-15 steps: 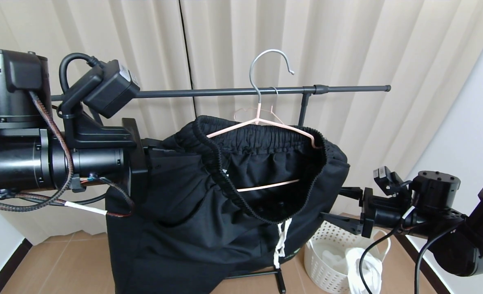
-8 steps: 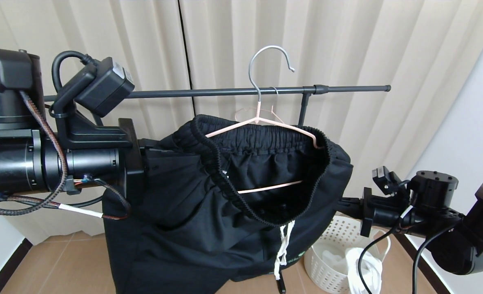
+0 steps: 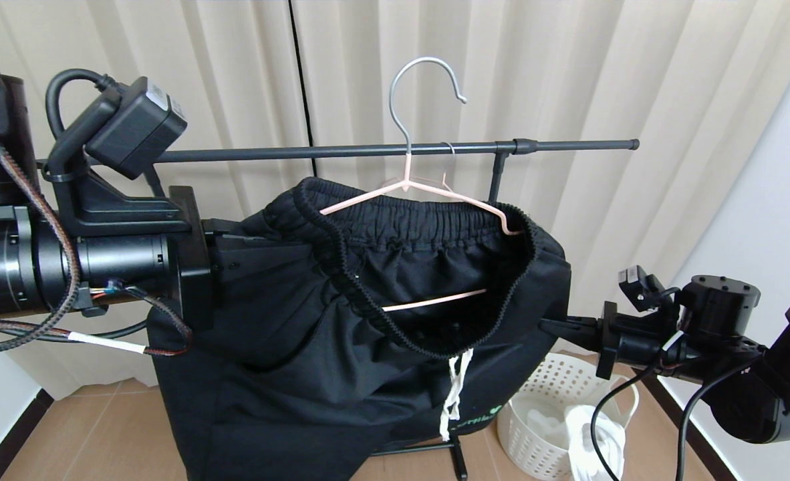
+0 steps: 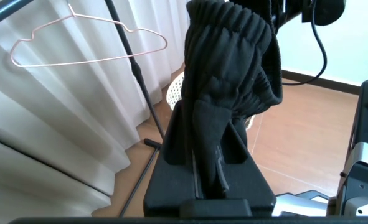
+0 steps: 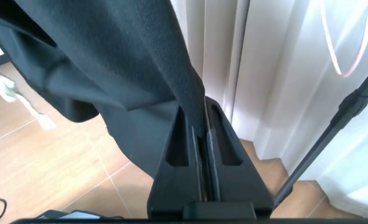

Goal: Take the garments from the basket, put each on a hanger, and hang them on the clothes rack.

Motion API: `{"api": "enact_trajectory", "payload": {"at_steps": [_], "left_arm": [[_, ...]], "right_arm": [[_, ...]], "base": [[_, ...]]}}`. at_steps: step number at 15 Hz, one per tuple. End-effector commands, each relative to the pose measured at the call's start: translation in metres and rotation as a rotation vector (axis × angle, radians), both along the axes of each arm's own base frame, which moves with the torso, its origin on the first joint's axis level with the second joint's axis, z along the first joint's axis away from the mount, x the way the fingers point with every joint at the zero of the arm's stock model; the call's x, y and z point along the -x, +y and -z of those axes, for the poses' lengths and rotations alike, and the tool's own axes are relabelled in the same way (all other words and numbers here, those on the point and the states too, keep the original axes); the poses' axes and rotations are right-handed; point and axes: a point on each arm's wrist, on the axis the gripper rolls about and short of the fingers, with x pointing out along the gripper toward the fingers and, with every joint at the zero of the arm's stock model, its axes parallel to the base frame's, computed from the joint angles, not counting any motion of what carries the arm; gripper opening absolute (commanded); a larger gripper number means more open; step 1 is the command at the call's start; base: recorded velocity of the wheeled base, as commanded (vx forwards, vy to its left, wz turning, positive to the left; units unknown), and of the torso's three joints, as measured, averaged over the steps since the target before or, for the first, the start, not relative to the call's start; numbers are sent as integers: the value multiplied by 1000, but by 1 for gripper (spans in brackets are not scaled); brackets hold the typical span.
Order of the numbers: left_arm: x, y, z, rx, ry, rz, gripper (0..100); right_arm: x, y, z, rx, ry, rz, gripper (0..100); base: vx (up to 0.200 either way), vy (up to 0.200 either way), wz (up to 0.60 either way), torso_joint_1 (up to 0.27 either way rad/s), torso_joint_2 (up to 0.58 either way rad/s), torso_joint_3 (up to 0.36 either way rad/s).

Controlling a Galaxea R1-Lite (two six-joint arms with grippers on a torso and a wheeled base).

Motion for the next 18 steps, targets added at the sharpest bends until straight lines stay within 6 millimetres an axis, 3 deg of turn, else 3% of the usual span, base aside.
{"api": "enact_trajectory", "payload": {"at_steps": [1,6,7,18], "left_arm": [[2,3,-2,5,-8,-9,0],[-1,6,2,-1,9,-29,0],[-1,6,2,-1,7,-29,0],[-47,24,36,-41,147,-218,0]], "right_arm": [[0,0,-1,0,-4,0,0],[6,0,-7,-4,-8,2,0],[8,0,-9,-3,-13,1,100],[40,10,-58,-8,-195,-34,100]], "base": [[0,0,0,0,0,0],[0,0,0,0,0,0],[0,0,0,0,0,0],[0,0,0,0,0,0]]}}
